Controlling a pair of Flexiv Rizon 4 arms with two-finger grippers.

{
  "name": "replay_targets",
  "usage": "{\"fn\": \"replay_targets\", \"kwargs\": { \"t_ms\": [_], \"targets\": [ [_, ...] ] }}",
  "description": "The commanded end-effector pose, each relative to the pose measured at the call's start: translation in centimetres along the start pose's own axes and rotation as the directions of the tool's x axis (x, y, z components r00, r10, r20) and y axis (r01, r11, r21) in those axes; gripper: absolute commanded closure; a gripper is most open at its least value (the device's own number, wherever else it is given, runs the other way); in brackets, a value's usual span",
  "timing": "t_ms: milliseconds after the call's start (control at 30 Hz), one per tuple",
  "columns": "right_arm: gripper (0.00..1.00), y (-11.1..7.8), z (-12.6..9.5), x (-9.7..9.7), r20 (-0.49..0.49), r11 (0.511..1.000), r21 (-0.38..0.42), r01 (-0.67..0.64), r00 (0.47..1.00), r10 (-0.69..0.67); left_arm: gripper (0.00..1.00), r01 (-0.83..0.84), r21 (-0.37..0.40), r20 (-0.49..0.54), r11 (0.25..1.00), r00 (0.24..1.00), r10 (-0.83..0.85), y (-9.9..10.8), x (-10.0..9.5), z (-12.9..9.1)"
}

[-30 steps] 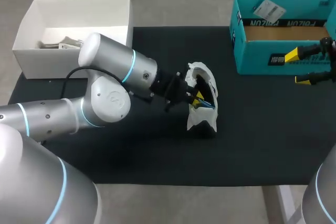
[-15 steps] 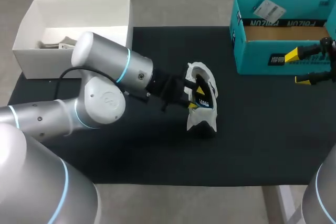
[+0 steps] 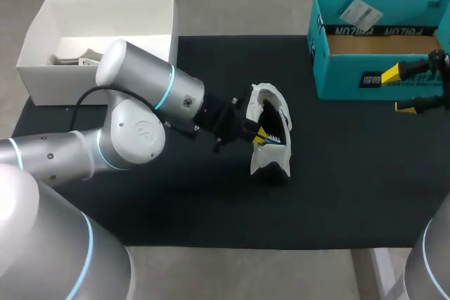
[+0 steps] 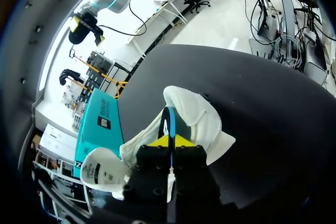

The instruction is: Take the shoe out of the shoebox, open the shoe tongue, remove and reinsert the insole, then place the shoe into the shoebox

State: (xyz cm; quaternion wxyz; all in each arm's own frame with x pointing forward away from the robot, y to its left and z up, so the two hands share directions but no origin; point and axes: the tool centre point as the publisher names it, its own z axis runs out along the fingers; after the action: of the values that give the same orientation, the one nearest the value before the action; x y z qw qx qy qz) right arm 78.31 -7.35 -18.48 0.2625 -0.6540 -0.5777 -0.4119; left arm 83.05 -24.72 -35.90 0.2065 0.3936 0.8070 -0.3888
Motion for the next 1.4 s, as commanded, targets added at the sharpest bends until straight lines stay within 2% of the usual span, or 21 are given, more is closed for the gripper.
{"fn": "replay_targets", "kwargs": {
  "t_ms": [33,133,167,200,233,267,467,667,700,733,767,833,967,1100,1400],
  "targets": [
    [0.0,-0.1,0.0,0.0,0.003,1.0,-0.001,-0.001,1.0,0.001,1.0,0.003,0.001,-0.007,1.0,1.0,-0.003,0.2,0.0,0.4],
    [0.0,-0.1,0.0,0.0,0.003,1.0,-0.001,-0.001,1.0,0.001,1.0,0.004,0.0,-0.007,1.0,1.0,-0.004,0.2,0.0,0.4],
    [0.0,-0.1,0.0,0.0,0.003,1.0,-0.001,-0.001,1.0,0.001,0.87,0.003,-0.003,-0.009,1.0,1.0,-0.003,0.2,0.1,0.3],
    [0.0,-0.1,0.0,0.0,0.003,1.0,-0.001,-0.001,1.0,0.001,0.69,0.002,-0.004,-0.01,1.0,1.0,-0.002,0.2,0.1,0.2],
    [0.0,-0.1,0.0,0.0,0.003,1.0,-0.001,-0.001,1.0,0.001,0.21,0.003,-0.004,-0.01,1.0,1.0,-0.003,0.0,0.0,-0.2],
    [0.0,-0.1,0.0,0.0,0.003,1.0,-0.001,-0.001,1.0,0.001,0.0,0.004,-0.003,-0.009,1.0,1.0,-0.004,0.0,-0.1,-0.6],
    [0.0,-0.1,0.0,0.0,0.003,1.0,-0.001,-0.001,1.0,0.001,0.0,-0.015,0.017,0.016,1.0,1.0,0.015,-0.8,-1.3,-2.4],
    [0.0,-0.1,0.0,0.0,0.003,1.0,-0.001,-0.001,1.0,0.001,0.01,-0.059,0.042,-0.002,0.997,0.998,0.06,-1.2,-2.8,-2.9],
    [0.0,-0.1,0.0,0.0,0.003,1.0,-0.001,-0.001,1.0,0.001,0.33,-0.077,0.05,-0.018,0.996,0.997,0.078,-1.2,-3.0,-2.9],
    [0.0,-0.1,0.0,0.0,0.003,1.0,-0.001,-0.001,1.0,0.001,0.62,-0.11,0.054,-0.048,0.993,0.993,0.112,-1.3,-3.2,-3.0],
    [0.0,-0.1,0.0,0.0,0.003,1.0,-0.001,-0.001,1.0,0.001,0.97,-0.135,0.058,-0.079,0.989,0.987,0.139,-1.3,-3.3,-3.1],
    [0.0,-0.1,0.0,0.0,0.003,1.0,-0.001,-0.001,1.0,0.001,1.0,-0.22,0.06,-0.143,0.974,0.963,0.227,-1.1,-3.6,-3.2],
    [0.0,-0.1,0.0,0.0,0.003,1.0,-0.001,-0.001,1.0,0.001,1.0,-0.355,0.149,-0.272,0.923,0.882,0.384,-1.5,-3.8,-4.2],
    [0.0,-0.1,0.0,0.0,0.003,1.0,-0.001,-0.001,1.0,0.001,1.0,-0.41,0.215,-0.329,0.886,0.824,0.462,-1.9,-3.7,-4.9],
    [0.0,-0.1,0.0,0.0,0.003,1.0,-0.001,-0.001,1.0,0.001,1.0,-0.442,0.211,-0.307,0.872,0.817,0.488,-2.0,-3.6,-5.0]
  ]
}}
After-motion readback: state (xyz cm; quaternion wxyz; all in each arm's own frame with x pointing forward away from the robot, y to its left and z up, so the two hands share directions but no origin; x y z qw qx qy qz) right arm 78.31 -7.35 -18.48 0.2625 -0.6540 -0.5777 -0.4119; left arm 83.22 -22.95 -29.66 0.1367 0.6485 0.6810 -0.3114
